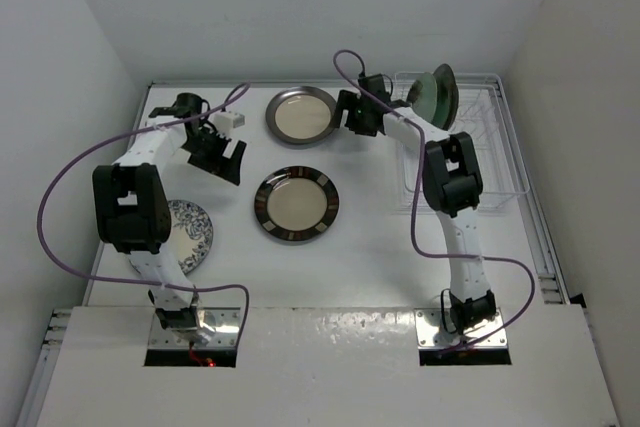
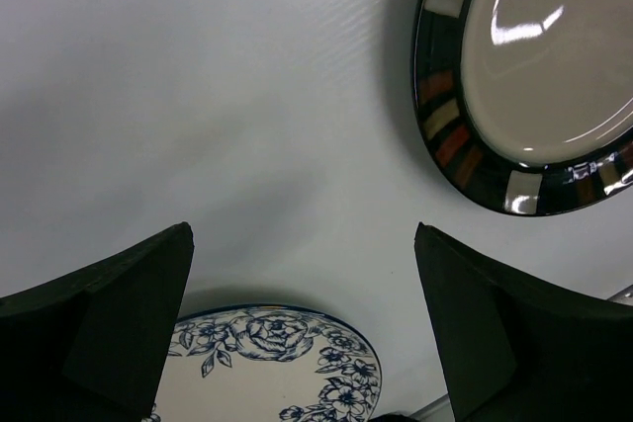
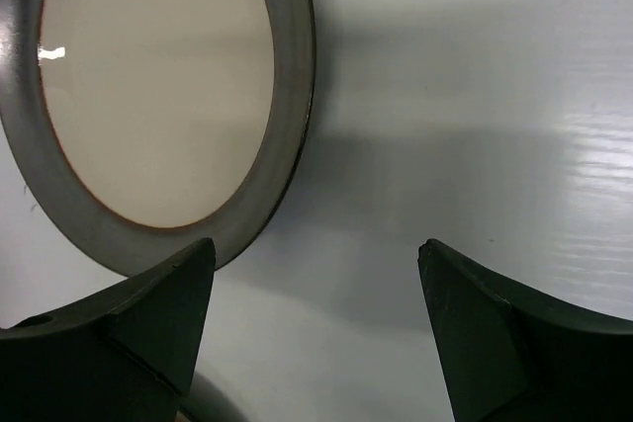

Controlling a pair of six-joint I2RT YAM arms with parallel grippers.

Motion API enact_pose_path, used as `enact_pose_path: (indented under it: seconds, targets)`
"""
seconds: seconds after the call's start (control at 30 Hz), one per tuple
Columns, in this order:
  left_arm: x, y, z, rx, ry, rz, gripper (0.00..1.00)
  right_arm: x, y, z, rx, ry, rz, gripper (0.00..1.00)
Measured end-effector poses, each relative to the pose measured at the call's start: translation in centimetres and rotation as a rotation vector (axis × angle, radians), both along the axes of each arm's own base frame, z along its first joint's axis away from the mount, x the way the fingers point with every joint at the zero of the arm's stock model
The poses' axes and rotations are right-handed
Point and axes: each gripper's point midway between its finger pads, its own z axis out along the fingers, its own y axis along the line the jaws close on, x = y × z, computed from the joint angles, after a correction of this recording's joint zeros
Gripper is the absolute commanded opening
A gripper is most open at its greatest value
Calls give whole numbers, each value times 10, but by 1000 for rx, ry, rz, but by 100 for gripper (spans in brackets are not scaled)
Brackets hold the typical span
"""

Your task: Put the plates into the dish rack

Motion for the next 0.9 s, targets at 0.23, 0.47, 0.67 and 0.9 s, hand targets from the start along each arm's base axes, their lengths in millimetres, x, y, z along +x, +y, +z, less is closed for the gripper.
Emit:
enact_pose_path:
  seconds: [0.23,0.47,0.67,0.9]
  targets:
    - [0,0,-2,2,-2,-3,99,5,11,-20,104,61,-162,75]
    - [7,3,4,1,-19,0,99,44,32,-35,280,25,-276,60]
    - [16,6,13,-5,-46,10,99,66,41,-46,349,-16,-364,10]
    - [16,9,14,-18,-49,18,99,67,50,-42,406,-43,-349,0]
